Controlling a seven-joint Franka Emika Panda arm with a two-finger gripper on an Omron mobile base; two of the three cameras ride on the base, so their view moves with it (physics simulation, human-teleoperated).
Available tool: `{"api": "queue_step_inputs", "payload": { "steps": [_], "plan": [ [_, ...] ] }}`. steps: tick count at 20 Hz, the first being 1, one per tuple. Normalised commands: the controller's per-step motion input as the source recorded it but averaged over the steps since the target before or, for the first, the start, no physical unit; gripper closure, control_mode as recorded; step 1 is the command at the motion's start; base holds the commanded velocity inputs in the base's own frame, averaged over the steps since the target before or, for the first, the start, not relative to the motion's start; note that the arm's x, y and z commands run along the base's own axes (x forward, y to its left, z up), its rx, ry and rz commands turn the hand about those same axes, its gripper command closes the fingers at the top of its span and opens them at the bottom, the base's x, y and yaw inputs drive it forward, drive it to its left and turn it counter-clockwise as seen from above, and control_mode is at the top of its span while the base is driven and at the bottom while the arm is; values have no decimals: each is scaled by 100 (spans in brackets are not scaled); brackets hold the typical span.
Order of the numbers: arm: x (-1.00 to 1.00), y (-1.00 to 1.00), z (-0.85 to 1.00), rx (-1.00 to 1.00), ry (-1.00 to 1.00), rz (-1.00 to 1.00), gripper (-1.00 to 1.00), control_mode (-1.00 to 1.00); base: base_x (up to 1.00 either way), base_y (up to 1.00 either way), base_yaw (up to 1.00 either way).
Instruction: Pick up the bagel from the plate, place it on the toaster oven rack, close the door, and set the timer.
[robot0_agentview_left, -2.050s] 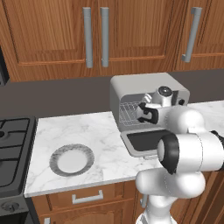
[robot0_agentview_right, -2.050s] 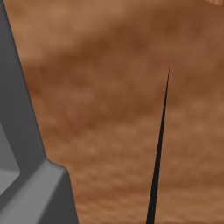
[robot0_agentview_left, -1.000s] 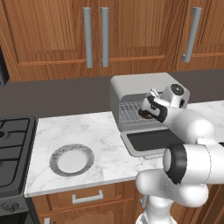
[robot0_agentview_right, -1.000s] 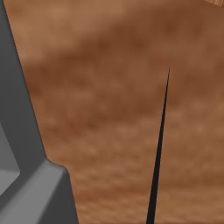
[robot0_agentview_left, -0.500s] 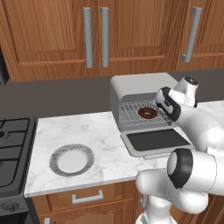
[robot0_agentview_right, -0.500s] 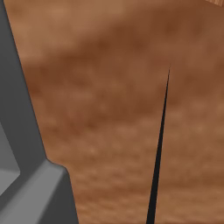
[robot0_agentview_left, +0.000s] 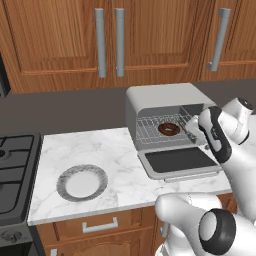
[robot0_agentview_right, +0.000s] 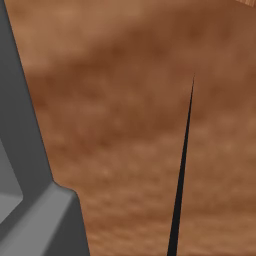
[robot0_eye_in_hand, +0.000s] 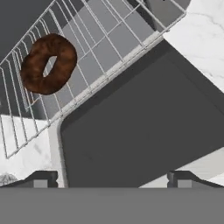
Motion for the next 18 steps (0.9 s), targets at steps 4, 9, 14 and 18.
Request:
{"api": "queue_step_inputs", "payload": {
  "steps": [4, 9, 14, 18],
  "plan": [
    [-40, 1, -19, -9, -13, 25, -100, -100, 0, 0, 0],
    [-6, 6, -7, -15, 0, 25, -100, -100, 0, 0, 0],
    [7, 6, 0, -8, 0, 20, -100, -100, 0, 0, 0],
    [27, 8, 0, -2, -3, 10, -100, -100, 0, 0, 0]
  ]
}}
